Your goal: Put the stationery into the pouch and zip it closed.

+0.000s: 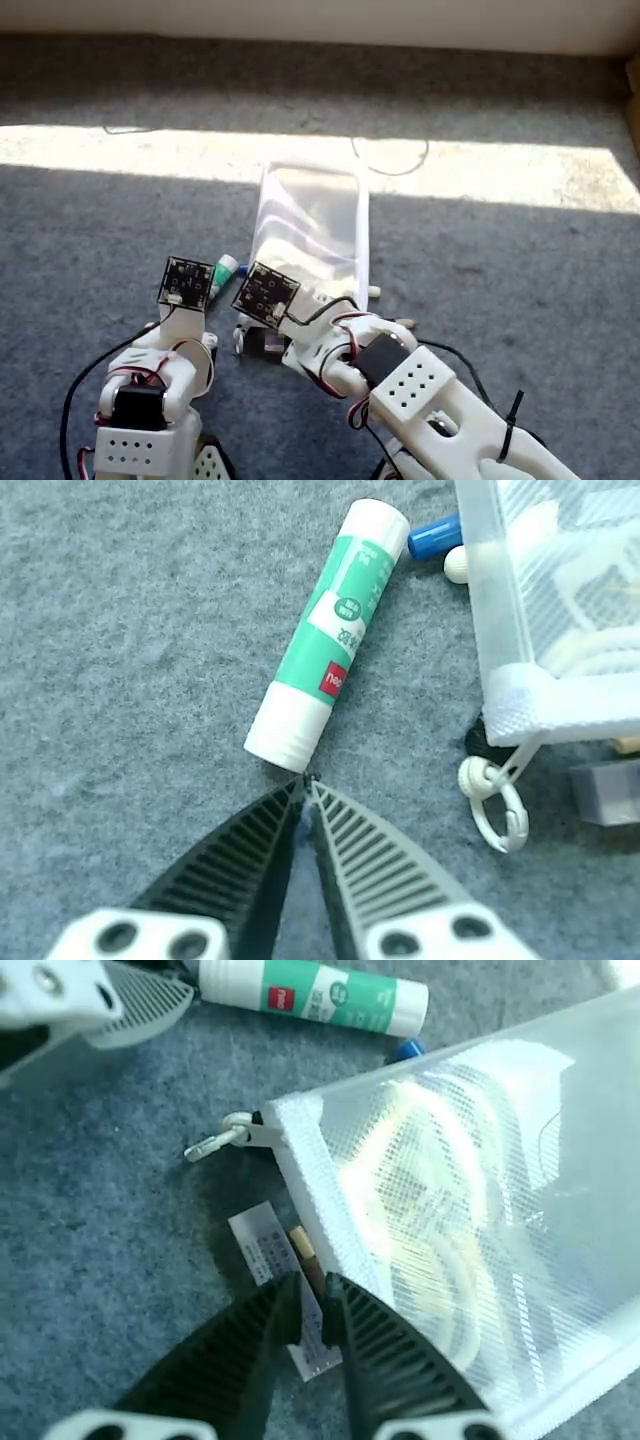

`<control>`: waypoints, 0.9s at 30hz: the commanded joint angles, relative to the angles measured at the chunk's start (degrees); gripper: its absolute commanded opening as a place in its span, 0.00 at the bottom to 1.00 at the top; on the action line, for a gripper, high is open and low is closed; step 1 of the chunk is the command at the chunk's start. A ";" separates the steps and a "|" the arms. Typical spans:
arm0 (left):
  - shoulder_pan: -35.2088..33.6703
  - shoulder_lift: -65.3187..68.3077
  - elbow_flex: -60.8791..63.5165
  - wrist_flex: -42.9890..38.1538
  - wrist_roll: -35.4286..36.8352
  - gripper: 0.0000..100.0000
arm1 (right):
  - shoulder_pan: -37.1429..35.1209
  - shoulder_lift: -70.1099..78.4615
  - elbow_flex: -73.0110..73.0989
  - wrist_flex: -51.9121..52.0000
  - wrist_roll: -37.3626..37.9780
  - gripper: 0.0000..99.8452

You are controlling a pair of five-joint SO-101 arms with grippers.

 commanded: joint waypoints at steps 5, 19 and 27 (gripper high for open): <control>-0.66 -0.13 1.10 0.18 0.26 0.01 | 2.24 3.65 -0.22 -2.24 -0.62 0.04; -0.66 -0.13 1.10 0.18 0.26 0.01 | 4.18 16.40 -5.85 -2.33 -4.57 0.04; -0.66 -0.13 1.10 0.18 0.26 0.01 | 8.84 17.10 -8.13 -7.25 -4.57 0.04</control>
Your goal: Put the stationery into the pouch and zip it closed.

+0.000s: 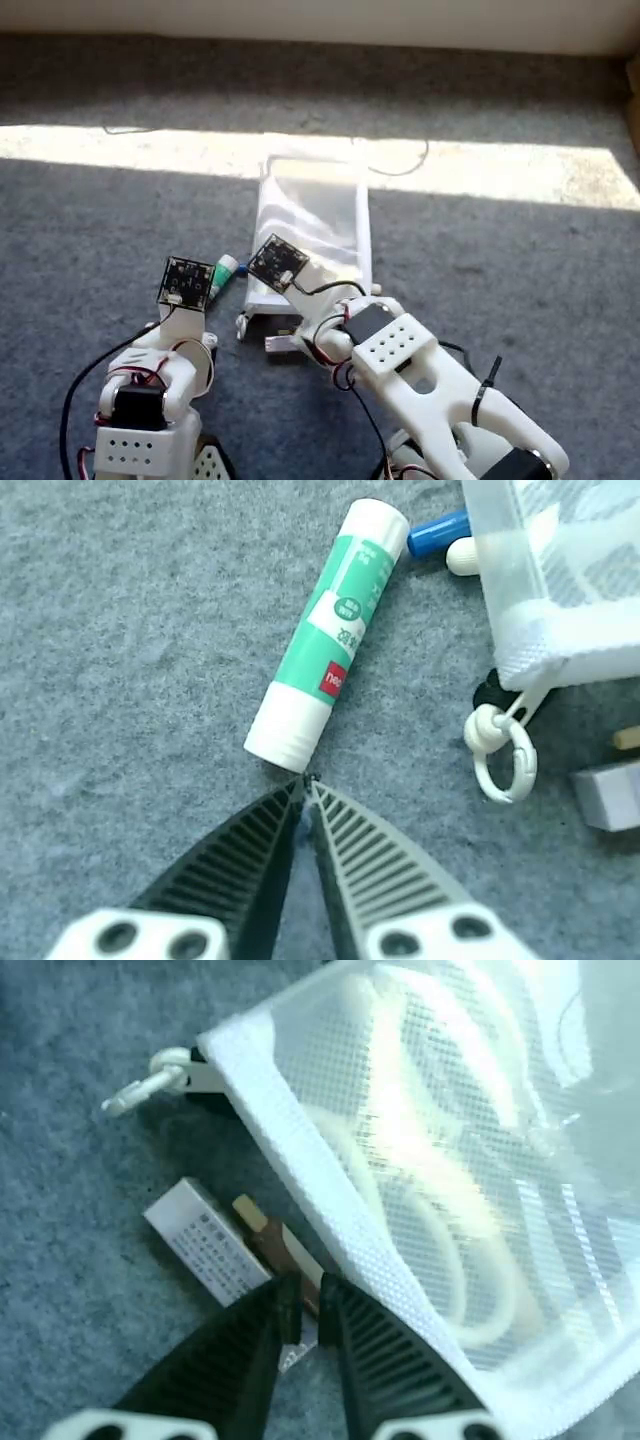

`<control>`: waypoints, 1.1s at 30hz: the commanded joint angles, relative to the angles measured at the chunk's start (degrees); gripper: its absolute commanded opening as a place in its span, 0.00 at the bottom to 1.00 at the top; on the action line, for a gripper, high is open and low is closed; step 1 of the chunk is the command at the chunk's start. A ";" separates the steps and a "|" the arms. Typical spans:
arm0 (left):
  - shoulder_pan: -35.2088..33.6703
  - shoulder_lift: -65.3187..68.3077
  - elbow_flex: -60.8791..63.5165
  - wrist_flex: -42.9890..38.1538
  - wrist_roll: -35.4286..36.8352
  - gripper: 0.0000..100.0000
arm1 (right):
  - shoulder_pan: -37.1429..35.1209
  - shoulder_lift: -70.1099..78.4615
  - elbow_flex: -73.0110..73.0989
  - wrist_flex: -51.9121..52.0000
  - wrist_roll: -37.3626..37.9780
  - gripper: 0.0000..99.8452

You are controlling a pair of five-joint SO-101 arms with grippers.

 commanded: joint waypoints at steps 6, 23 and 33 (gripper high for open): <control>-0.66 -0.13 1.10 0.18 0.26 0.01 | 3.21 0.22 -3.47 -8.04 -0.26 0.04; -0.66 -0.13 1.10 0.18 0.26 0.01 | 7.78 14.55 -9.45 -19.21 -0.09 0.04; -0.66 -0.13 1.10 0.18 0.26 0.01 | 9.71 18.51 -19.30 -16.04 -0.53 0.05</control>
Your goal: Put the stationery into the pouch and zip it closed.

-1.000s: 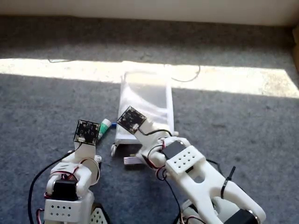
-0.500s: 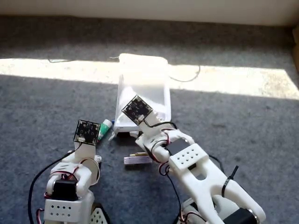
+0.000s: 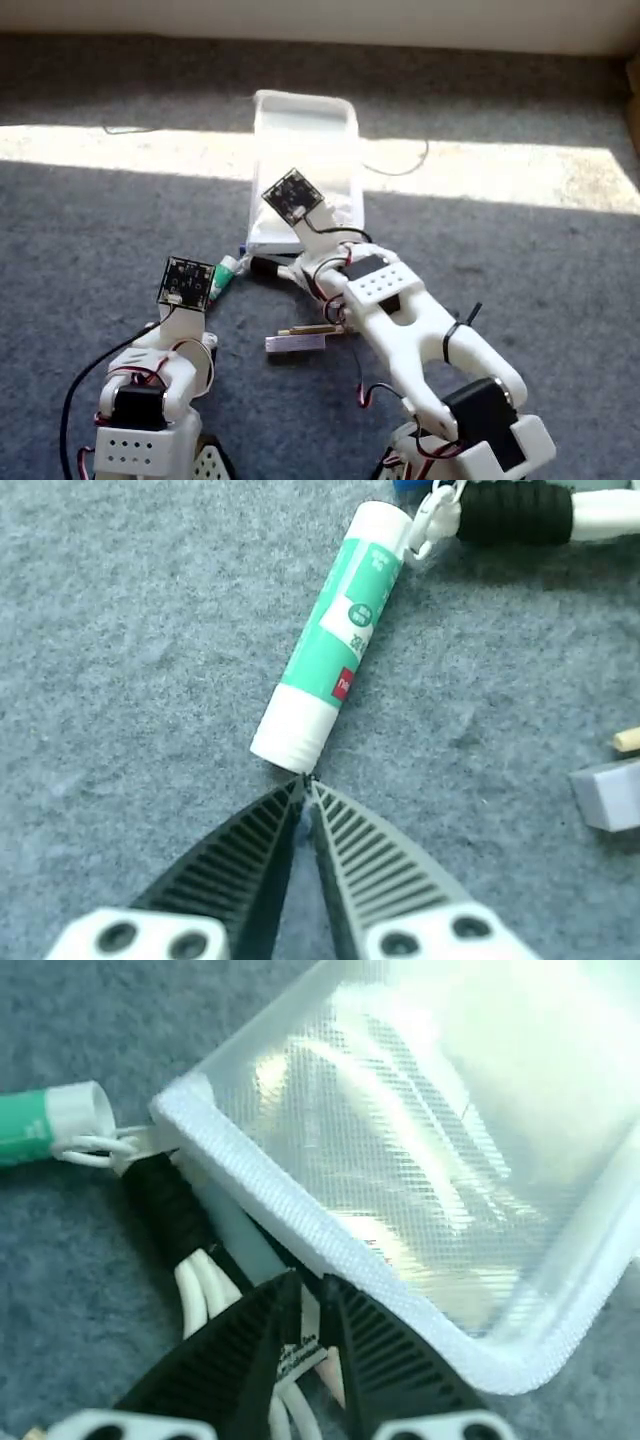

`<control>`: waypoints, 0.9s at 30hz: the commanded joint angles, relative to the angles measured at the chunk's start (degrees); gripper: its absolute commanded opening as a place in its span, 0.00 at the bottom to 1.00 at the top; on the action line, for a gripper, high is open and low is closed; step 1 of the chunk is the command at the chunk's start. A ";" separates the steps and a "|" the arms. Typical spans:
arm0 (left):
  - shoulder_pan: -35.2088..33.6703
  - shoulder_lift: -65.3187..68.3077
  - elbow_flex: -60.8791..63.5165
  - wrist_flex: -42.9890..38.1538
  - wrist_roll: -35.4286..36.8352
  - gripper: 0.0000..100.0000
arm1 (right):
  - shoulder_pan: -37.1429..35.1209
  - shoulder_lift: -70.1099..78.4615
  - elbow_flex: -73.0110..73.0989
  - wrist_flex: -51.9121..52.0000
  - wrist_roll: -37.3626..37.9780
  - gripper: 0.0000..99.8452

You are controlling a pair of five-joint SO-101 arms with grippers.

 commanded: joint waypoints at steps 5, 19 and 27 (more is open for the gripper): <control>-0.66 -0.13 1.10 0.18 0.26 0.01 | 0.75 -8.31 -7.25 15.25 -0.62 0.18; -0.66 -0.13 1.10 0.18 0.26 0.01 | -8.57 -9.63 -11.12 28.53 -0.44 0.23; -0.66 -0.13 1.10 0.18 0.26 0.01 | -8.13 -2.59 -9.98 26.15 -0.26 0.23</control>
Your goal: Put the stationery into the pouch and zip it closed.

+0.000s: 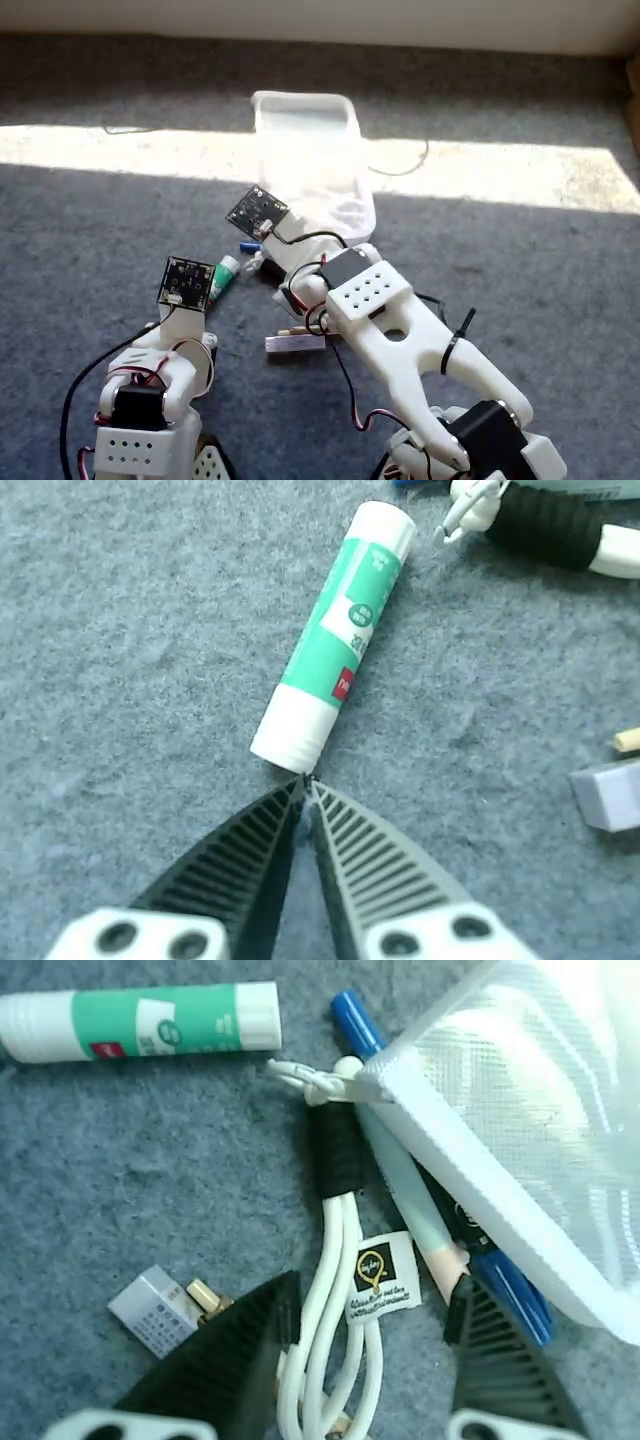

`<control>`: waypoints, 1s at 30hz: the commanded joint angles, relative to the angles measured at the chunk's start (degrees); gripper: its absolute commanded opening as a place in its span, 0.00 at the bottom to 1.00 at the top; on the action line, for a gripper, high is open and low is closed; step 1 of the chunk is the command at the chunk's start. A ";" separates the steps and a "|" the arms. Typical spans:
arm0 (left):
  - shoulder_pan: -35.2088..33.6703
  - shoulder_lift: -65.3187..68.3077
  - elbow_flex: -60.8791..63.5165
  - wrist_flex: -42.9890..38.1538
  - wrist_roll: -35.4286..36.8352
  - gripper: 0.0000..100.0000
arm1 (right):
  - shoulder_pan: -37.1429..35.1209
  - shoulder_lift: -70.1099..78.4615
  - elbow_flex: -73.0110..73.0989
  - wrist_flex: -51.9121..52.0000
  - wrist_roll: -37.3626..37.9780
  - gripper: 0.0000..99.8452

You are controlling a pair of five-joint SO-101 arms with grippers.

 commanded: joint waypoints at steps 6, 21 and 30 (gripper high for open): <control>-0.66 -0.13 1.10 0.18 0.26 0.01 | -0.13 12.18 -7.78 -1.71 -0.26 0.23; -0.66 -0.13 1.10 0.18 0.26 0.01 | -0.13 18.86 -10.51 -1.80 -0.18 0.14; -0.66 -0.13 1.10 0.18 0.26 0.01 | 0.22 9.89 -9.80 -1.63 -0.18 0.02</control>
